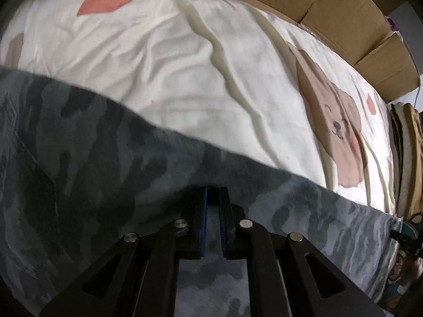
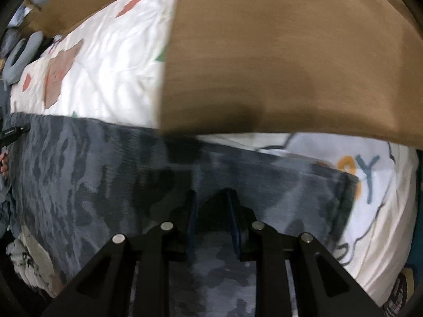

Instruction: Fold clothes

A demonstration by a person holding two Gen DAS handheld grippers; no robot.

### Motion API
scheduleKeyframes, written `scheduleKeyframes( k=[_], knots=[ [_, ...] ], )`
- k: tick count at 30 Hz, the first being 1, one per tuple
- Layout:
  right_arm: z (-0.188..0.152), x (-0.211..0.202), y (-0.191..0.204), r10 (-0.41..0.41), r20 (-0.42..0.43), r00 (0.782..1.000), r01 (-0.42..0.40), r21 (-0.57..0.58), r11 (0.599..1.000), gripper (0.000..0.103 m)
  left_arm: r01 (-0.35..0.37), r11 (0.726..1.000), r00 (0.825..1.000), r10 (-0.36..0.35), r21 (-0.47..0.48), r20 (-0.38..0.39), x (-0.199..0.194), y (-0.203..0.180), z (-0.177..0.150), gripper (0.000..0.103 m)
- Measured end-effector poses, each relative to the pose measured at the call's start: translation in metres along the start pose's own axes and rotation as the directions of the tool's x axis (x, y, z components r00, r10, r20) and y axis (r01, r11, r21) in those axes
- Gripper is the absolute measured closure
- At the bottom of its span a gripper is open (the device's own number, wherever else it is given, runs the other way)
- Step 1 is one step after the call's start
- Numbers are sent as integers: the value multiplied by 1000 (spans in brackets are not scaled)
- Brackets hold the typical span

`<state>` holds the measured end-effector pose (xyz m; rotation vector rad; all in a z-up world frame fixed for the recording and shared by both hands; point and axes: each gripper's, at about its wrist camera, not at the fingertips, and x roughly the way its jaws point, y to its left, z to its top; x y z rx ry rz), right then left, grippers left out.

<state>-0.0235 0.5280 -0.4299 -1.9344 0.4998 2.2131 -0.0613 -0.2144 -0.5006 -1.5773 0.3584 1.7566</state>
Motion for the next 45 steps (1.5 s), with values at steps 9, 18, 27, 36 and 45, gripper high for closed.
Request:
scheduleKeyframes(
  k=[9,18,27,36,45],
  knots=[
    [-4,-4,-40,-73,-7,997,73,114,991,84,-138,988,987,143,-72,74,-40,53,29,95],
    [-10,-10,-52,-88,-12,996,89,162,983,82,-274,942,950,297,-193,99,-85,143,37,95],
    [-7,-1,-62,-89,-41,995,95,176,980,82,-326,921,939,341,-211,38,-79,213,52,94],
    [0,6,-72,-83,-79,993,96,178,979,82,-336,929,941,337,-157,-21,-52,242,75,93],
    [8,-5,-80,-87,-103,991,107,214,971,81,-355,932,935,355,-74,-9,-76,225,64,92]
  ],
)
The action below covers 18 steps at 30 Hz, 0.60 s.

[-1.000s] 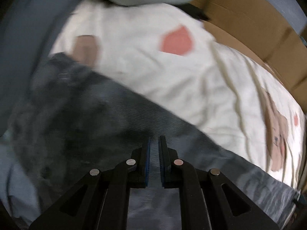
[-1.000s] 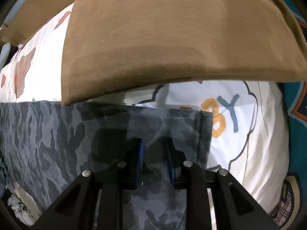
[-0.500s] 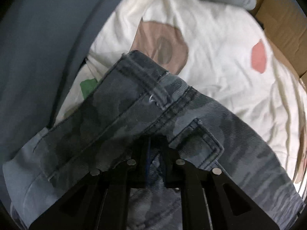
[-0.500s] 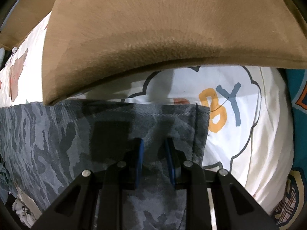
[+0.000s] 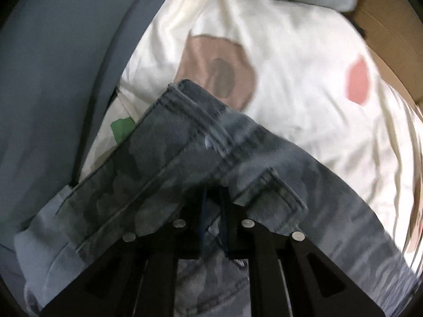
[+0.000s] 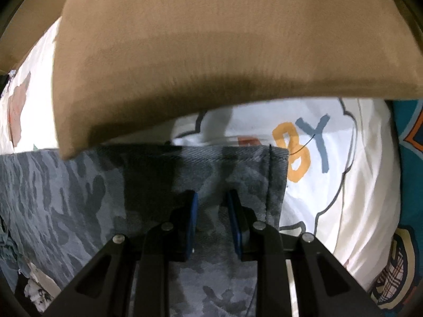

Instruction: Fold clothes

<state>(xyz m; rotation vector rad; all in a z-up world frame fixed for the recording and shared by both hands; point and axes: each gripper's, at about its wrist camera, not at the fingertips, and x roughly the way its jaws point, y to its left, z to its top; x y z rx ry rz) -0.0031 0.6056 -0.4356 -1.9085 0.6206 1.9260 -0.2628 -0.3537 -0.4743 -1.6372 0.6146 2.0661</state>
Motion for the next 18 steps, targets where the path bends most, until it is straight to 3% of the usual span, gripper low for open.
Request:
scheduleKeyframes(
  k=[6,10,12,14,15,18],
  knots=[
    [7,-30,-9,45,32,998,-46,29,999,79,95,995,995,-93,26,-42,-38,4,-38,92],
    [12,-61,-13,65,71,995,-67,16,998,58,101,995,992,-99,13,-72,-64,15,-58,91],
    [14,-80,-12,69,99,993,-68,-4,998,58,100,995,993,-101,-8,-59,-82,11,-60,82],
    [16,-100,-14,85,129,988,-84,-14,996,57,100,995,994,-102,-28,-45,-101,7,-62,49],
    [20,-107,2,96,133,986,-95,-15,995,57,101,994,994,-102,-38,-38,-111,5,-64,48],
    [6,-130,-10,124,158,980,-121,-32,992,57,119,992,992,-120,-32,-29,-143,-3,-78,48]
  ],
)
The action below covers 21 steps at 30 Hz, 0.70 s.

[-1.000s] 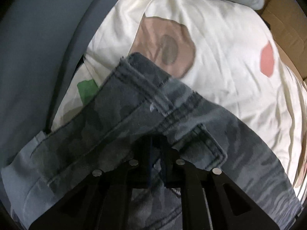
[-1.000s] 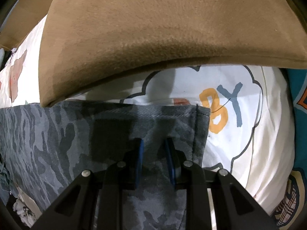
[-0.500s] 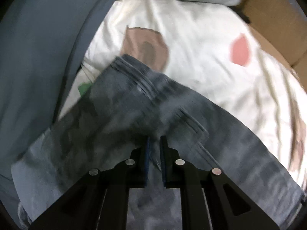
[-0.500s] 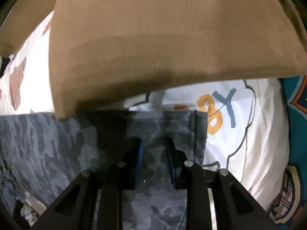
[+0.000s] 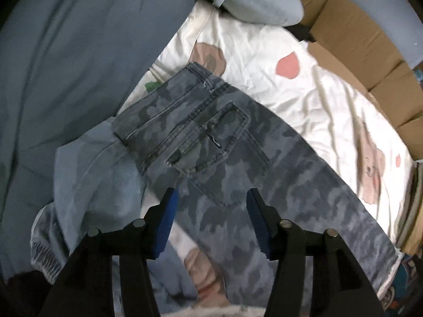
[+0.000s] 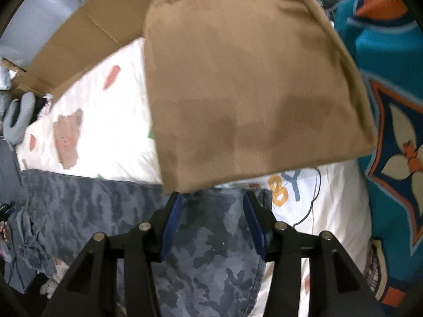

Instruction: Fold clothes

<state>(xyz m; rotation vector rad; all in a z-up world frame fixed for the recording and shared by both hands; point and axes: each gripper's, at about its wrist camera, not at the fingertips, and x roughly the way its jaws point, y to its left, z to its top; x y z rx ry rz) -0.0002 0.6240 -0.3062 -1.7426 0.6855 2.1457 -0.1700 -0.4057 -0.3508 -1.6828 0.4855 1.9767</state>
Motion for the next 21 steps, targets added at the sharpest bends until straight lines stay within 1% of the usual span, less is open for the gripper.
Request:
scheduleKeyframes(
  k=[2,4,6,10,12,14,21],
  knots=[
    [13,-13,18,16,24,1000,-16,-8,1000,57,16,1000,1000,-16,3,1,-20,-1,-7,48],
    [26,-26,37,33,49,998,-32,-16,999,57,21,1000,1000,-21,-2,5,-37,-13,-18,48],
    [38,-40,49,45,72,996,-44,-26,999,56,34,999,999,-34,-17,4,-55,-12,-30,48],
    [54,-77,55,81,123,989,-78,-32,996,56,72,997,997,-71,-24,16,-98,-18,-52,48],
    [61,-94,57,98,144,985,-93,-41,995,56,73,997,997,-73,-14,18,-108,-22,-61,48],
    [66,-108,59,98,165,981,-91,-53,995,56,73,997,997,-73,0,18,-119,-27,-71,48],
    [79,-178,48,121,237,964,-100,-98,990,56,70,996,997,-71,55,19,-153,-36,-107,48]
  ],
)
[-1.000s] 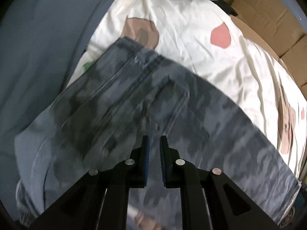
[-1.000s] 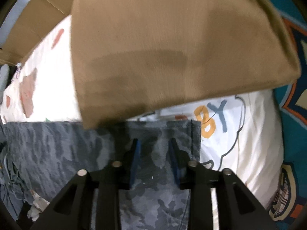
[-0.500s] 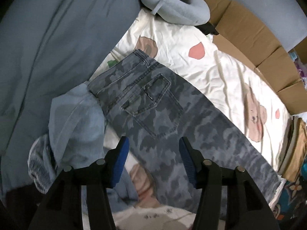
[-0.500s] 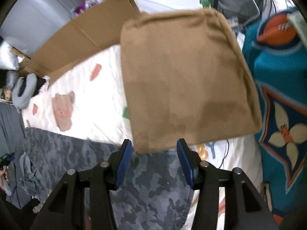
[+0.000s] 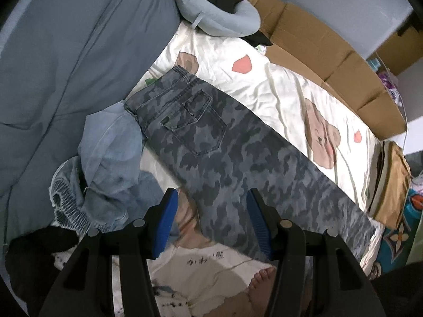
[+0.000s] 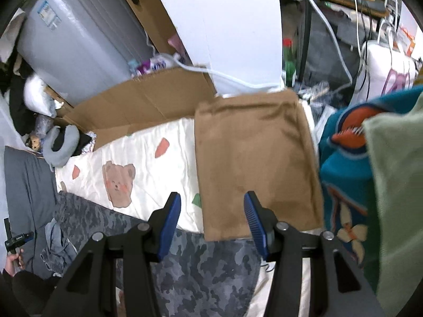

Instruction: Fold clothes

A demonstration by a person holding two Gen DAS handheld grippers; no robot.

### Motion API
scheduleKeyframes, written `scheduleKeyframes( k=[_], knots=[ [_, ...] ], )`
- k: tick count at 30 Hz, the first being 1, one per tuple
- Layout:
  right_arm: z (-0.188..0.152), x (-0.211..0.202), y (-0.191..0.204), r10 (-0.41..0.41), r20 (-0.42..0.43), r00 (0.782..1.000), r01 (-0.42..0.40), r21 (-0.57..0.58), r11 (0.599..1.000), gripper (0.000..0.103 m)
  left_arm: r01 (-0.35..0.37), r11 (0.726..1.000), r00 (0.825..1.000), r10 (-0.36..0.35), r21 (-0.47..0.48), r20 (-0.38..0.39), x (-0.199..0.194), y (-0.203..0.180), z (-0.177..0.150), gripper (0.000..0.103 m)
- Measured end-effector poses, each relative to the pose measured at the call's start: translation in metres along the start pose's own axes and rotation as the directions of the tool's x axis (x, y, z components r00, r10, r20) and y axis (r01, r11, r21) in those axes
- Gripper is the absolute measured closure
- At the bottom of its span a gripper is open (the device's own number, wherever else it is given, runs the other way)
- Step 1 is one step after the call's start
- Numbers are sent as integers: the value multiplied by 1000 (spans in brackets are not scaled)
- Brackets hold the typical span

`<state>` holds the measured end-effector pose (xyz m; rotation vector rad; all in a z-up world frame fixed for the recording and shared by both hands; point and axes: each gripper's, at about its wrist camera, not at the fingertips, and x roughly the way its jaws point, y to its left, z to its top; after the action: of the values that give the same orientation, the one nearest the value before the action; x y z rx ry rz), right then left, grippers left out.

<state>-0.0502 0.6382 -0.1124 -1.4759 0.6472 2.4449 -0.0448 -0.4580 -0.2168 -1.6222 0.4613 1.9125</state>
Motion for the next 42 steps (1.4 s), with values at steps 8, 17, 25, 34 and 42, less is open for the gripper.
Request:
scheduleKeyframes(
  k=[8,17,25,34,42],
  knots=[
    [5,-65,-17,44,40,998,-41,-65,997,54,7,999,1000,-8,42,28,-28,-5,-27,48],
    [-45,-72,-53,73,-20,997,-75,-87,993,50,16,999,999,-18,43,45,-32,-6,-46,48],
    [-109,-30,-84,96,-114,989,-99,-24,995,49,-2,999,1000,1,37,23,-14,-9,-62,48],
    [-170,35,-102,148,-223,963,-138,58,989,49,-40,992,999,39,116,7,1,-24,-75,48],
    [-218,101,-102,246,-320,915,-206,153,967,49,-13,990,1000,15,142,-13,26,-37,-87,48]
  ],
)
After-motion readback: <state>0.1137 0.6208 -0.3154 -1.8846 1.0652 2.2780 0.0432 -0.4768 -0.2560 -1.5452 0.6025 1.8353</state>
